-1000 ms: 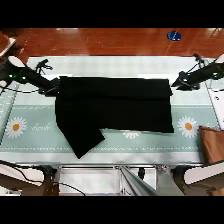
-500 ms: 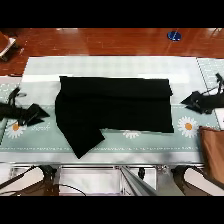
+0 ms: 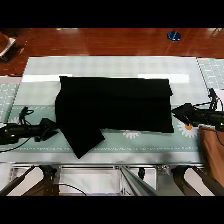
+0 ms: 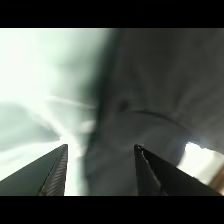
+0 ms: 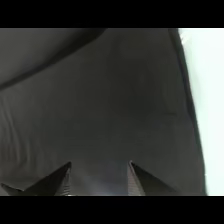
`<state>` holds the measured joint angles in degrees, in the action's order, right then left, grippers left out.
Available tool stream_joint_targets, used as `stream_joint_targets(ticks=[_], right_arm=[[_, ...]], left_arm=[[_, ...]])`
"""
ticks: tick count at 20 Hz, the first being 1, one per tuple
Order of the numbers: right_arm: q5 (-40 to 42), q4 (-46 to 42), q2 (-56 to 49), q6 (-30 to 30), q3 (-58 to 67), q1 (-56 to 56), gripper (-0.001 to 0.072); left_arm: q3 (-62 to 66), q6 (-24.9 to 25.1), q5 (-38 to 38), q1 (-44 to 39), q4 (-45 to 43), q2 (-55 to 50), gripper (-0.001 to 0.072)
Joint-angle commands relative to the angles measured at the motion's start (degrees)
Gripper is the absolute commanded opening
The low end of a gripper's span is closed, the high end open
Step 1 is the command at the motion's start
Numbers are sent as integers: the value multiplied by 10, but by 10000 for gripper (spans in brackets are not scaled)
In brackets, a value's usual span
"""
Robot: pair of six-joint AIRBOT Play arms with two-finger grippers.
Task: Fold the shirts.
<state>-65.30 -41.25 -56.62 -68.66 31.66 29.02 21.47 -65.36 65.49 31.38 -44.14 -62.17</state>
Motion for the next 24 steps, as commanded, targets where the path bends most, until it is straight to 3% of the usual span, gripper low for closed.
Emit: stream_joint_targets(ticks=[1, 4, 5, 6, 7, 10, 17, 24], right_arm=[[-7, 9, 4, -9, -6, 5, 406], [-11, -2, 4, -22, 12, 51, 405], [-19, -25, 4, -29, 23, 80, 405], [-31, -66, 4, -47, 30, 107, 406], [-48, -115, 3, -71, 30, 128, 405], [-123, -256, 4, -134, 1, 129, 405], [-78, -214, -8, -134, -37, 41, 405], [23, -112, -123, -106, -7, -25, 405]], left_arm=[[-33, 17, -69, -82, 28, -10, 509], [-33, 17, -98, -154, 49, -30, 504], [-33, 19, -101, -169, 56, -34, 423], [-33, 19, -100, -175, 56, -33, 122], [-33, 21, -97, -175, 57, -33, 19], [-33, 21, -96, -175, 56, -33, 19], [-33, 21, -94, -175, 57, -33, 20], [-33, 21, -96, -175, 57, -33, 20]])
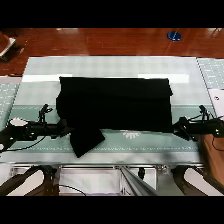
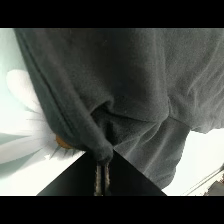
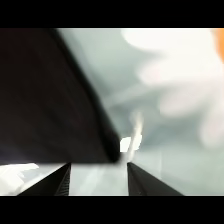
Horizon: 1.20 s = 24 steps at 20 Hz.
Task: Fold the shirts.
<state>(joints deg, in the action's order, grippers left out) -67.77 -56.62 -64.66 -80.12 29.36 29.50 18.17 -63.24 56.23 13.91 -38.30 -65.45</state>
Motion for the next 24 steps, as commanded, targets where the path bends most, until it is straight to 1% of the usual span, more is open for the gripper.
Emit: stream_joint_targets(ticks=[1, 2, 3, 4, 5, 7, 9, 11, 13, 15, 18, 21, 24], right_arm=[[51, 45, -57, 6, 26, -43, 405], [52, 51, -72, 7, 37, -60, 395], [51, 52, -82, 9, 47, -74, 290], [43, 51, -87, 19, 61, -85, 132], [31, 51, -87, 35, 77, -90, 29], [-19, 44, -87, 59, 135, -89, 28], [-29, 16, -87, 54, 196, -90, 27], [-18, 7, -97, 40, 260, -90, 27], [-24, 31, -127, 41, 316, -91, 27], [-23, 42, -164, 41, 361, -97, 27], [-13, 52, -226, 41, 414, -111, 27], [11, 74, -287, 40, 463, -111, 27], [11, 86, -344, 38, 518, -111, 27]], left_arm=[[0, 0, -3, 0, -2, 0, 20], [0, 0, -3, 0, -1, 0, 20], [0, 0, -3, 0, 0, 0, 20], [4, 0, -1, 0, 0, 0, 20], [14, 1, 8, 0, -1, 0, 20], [55, 2, 45, 5, 0, 1, 20], [114, 2, 65, 14, 0, 1, 20], [183, -7, 49, 12, 0, -8, 19], [251, -21, 26, -2, -3, -37, 19], [340, -37, 18, -20, -3, -96, 19], [477, -69, 25, -46, -3, -208, 19], [622, -108, 65, -61, -6, -326, 19], [737, -146, 90, -62, -9, -416, 19]])
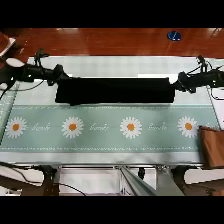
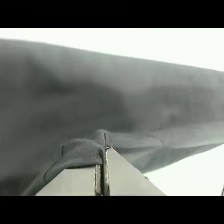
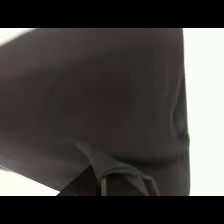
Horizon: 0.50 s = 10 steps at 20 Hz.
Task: Fold the shirts.
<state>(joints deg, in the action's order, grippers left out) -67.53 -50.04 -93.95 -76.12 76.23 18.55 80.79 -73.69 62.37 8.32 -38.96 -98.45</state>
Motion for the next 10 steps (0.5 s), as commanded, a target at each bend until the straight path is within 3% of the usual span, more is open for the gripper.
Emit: stream_joint_targets(ticks=[1, 2, 3, 4, 5, 7, 10], right_arm=[[10, 30, -69, -1, 65, -2, 28], [14, 42, -84, -1, 77, -2, 28], [26, 56, -99, 2, 85, -2, 104], [40, 69, -109, 4, 87, -2, 358], [49, 68, -111, 12, 88, -2, 412], [35, 51, -107, 7, 106, 20, 412], [-15, 35, -86, -10, 123, 81, 412]], left_arm=[[139, -47, 38, -7, -2, -112, 19], [161, -46, 49, -8, -2, -135, 19], [171, -47, 57, -10, -2, -152, 55], [174, -46, 61, -11, -2, -163, 295], [174, -49, 69, -10, -2, -169, 504], [187, -71, 98, 10, -32, -165, 508], [200, -106, 168, 61, -175, -122, 508]])
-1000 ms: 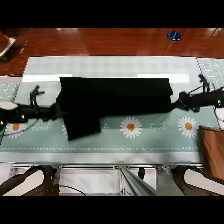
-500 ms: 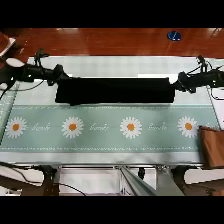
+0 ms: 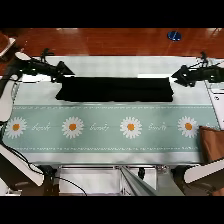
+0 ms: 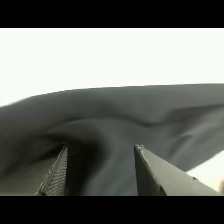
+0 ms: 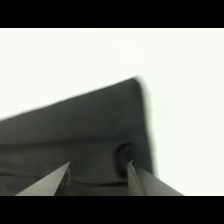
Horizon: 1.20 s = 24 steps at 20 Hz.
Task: Fold the shirts.
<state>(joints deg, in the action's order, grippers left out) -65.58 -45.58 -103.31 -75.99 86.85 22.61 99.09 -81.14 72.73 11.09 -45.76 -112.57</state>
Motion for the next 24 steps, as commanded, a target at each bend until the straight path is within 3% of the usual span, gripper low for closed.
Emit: stream_joint_targets(ticks=[1, 3, 8, 10, 15, 16, 18, 19, 20, 24], right_arm=[[-48, -22, 11, -20, 16, 56, 412], [-70, -46, 10, -32, 8, 70, 412], [-51, -42, -21, -32, -30, 34, 412], [-51, -30, -43, -31, -30, 9, 412], [-49, 21, -80, -12, -30, -50, 405], [-47, 22, -79, -9, -29, -61, 364], [-67, 21, -74, -4, -17, -67, 30], [-73, 17, -61, 3, -17, -64, 28], [-80, -1, -38, 2, -17, -59, 27], [-122, -123, 117, 3, -68, -39, 27]], left_arm=[[12, -32, 75, 46, -149, 42, 508], [-25, -26, 56, 61, -175, 103, 507], [-286, 2, -188, 12, -103, 334, 508], [-372, 5, -249, -25, -84, 406, 507], [-417, 5, -253, -104, -82, 436, 507], [-417, 5, -258, -120, -82, 433, 507], [-416, 5, -263, -145, -82, 427, 488], [-416, 5, -262, -154, -82, 425, 316], [-416, 6, -263, -163, -82, 425, 10], [-416, 11, -292, -227, -82, 422, 19]])
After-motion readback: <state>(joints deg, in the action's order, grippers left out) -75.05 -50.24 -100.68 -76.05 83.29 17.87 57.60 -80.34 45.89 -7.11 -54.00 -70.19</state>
